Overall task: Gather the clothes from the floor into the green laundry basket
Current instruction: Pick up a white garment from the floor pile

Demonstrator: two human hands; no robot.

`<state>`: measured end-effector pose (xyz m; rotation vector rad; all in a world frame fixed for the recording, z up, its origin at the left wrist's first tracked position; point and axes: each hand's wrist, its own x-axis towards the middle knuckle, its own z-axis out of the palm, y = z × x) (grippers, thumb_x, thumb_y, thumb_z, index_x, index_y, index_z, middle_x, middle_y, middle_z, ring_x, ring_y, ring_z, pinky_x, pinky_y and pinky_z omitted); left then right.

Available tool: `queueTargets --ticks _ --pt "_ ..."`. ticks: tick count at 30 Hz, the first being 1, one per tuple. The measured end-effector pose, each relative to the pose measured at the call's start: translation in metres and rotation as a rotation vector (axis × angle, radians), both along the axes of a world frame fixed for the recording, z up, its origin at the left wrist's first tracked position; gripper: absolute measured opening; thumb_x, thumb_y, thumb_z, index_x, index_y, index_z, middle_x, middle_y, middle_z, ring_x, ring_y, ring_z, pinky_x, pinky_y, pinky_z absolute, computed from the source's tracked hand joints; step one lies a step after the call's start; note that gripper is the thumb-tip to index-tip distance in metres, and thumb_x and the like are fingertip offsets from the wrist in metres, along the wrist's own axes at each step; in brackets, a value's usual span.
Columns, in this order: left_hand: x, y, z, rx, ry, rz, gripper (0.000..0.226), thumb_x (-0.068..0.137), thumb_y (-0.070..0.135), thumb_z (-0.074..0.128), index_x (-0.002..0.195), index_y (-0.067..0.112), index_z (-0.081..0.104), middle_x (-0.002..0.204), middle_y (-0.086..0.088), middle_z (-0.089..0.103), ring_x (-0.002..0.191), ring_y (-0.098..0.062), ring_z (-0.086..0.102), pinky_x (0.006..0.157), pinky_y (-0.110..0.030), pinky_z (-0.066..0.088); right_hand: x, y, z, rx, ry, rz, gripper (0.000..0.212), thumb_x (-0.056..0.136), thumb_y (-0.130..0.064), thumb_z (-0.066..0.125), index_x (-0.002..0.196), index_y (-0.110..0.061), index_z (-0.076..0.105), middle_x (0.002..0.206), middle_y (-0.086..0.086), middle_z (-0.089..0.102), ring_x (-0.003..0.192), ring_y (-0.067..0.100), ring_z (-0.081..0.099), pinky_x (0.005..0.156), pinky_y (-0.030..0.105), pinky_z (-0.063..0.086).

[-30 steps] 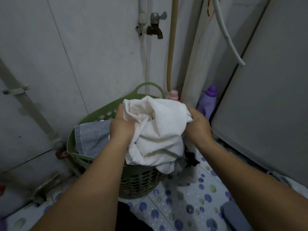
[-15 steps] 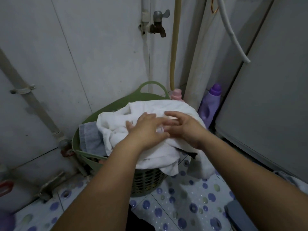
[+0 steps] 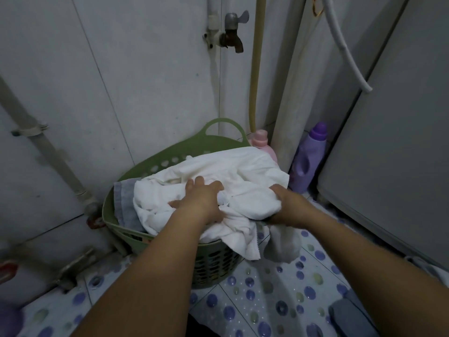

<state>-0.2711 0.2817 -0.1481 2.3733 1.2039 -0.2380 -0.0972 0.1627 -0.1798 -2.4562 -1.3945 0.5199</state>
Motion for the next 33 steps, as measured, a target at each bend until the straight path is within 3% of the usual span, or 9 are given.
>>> queueTargets --ticks 5,10,13,17,20,24,27,31,33 --pt "0.005 0.004 0.001 0.048 -0.051 0.165 0.054 0.089 0.036 0.052 0.137 0.04 0.029 0.153 -0.005 0.012 0.146 -0.03 0.002 0.106 -0.075 0.01 -0.001 0.035 0.067 -0.047 -0.186 0.071 0.058 0.083 -0.032 0.065 0.135 -0.021 0.041 0.137 0.009 0.05 0.122 0.03 0.05 0.099 0.035 0.041" --pt "-0.014 0.03 0.004 0.301 -0.12 0.446 0.045 0.093 0.037 0.048 0.135 0.032 0.033 0.15 -0.01 0.026 0.144 -0.033 0.015 0.108 -0.073 0.009 -0.035 0.104 0.089 0.405 -0.313 0.178 0.02 0.082 -0.025 0.056 0.101 -0.019 0.057 0.1 0.001 0.06 0.099 0.019 0.057 0.075 0.032 0.038" --pt "-0.036 0.045 0.003 0.341 -0.096 0.564 0.042 0.095 0.028 0.044 0.135 0.031 0.033 0.15 -0.012 0.026 0.145 -0.033 0.013 0.109 -0.073 0.006 -0.058 0.129 0.073 0.599 -0.174 0.317 0.024 0.081 -0.022 0.06 0.104 -0.016 0.06 0.107 0.01 0.061 0.102 0.027 0.057 0.082 0.031 0.038" --pt "-0.04 0.037 0.0 0.156 0.152 0.392 0.057 0.097 0.036 0.033 0.149 0.036 0.01 0.161 -0.011 -0.007 0.148 -0.035 -0.009 0.109 -0.072 0.0 -0.053 0.119 0.027 -0.037 -0.177 0.386 0.065 0.082 -0.031 0.065 0.139 -0.019 0.035 0.141 0.012 0.043 0.129 0.03 0.044 0.107 0.041 0.036" --pt "-0.034 0.029 0.002 0.15 0.152 0.243 0.07 0.093 0.038 0.045 0.149 0.038 0.003 0.16 -0.011 -0.017 0.147 -0.035 -0.016 0.109 -0.072 -0.002 -0.04 0.101 0.028 -0.466 -0.315 0.258 0.07 0.081 -0.035 0.062 0.141 -0.026 0.027 0.145 0.007 0.04 0.13 0.032 0.042 0.106 0.047 0.036" --pt "-0.032 0.027 0.018 0.178 0.099 0.139 0.082 0.089 0.037 0.057 0.148 0.046 0.0 0.159 -0.005 -0.023 0.146 -0.032 -0.023 0.108 -0.073 -0.003 -0.036 0.1 0.066 -0.328 -0.343 0.296 0.052 0.089 -0.013 0.049 0.139 -0.016 0.036 0.138 0.011 0.048 0.12 0.028 0.051 0.099 0.036 0.045" --pt "-0.029 0.037 0.025 0.111 0.178 0.038 0.089 0.083 0.054 0.059 0.147 0.049 -0.002 0.159 -0.005 -0.023 0.145 -0.038 -0.021 0.11 -0.072 0.005 -0.037 0.101 0.081 -0.203 -0.125 0.322 0.067 0.091 -0.033 0.054 0.148 -0.034 0.019 0.153 0.007 0.031 0.134 0.029 0.038 0.109 0.038 0.036" --pt "-0.03 0.06 0.014 0.078 0.5 -0.141 0.106 0.078 0.056 0.065 0.15 0.038 -0.011 0.159 -0.017 -0.014 0.147 -0.043 -0.002 0.118 -0.058 0.013 -0.044 0.112 0.054 -0.559 -0.2 0.458 0.1 0.073 -0.064 0.063 0.145 -0.049 -0.004 0.161 0.006 -0.006 0.146 0.035 0.014 0.116 0.049 0.02" --pt "-0.031 0.069 0.013 0.06 0.478 -0.064 0.091 0.086 0.049 0.059 0.154 0.018 0.007 0.159 -0.019 0.011 0.146 -0.035 0.019 0.119 -0.045 0.02 -0.049 0.118 0.036 -0.631 -0.208 0.494 0.108 0.07 -0.062 0.068 0.144 -0.049 -0.01 0.159 0.009 -0.017 0.146 0.037 0.009 0.117 0.049 0.018"
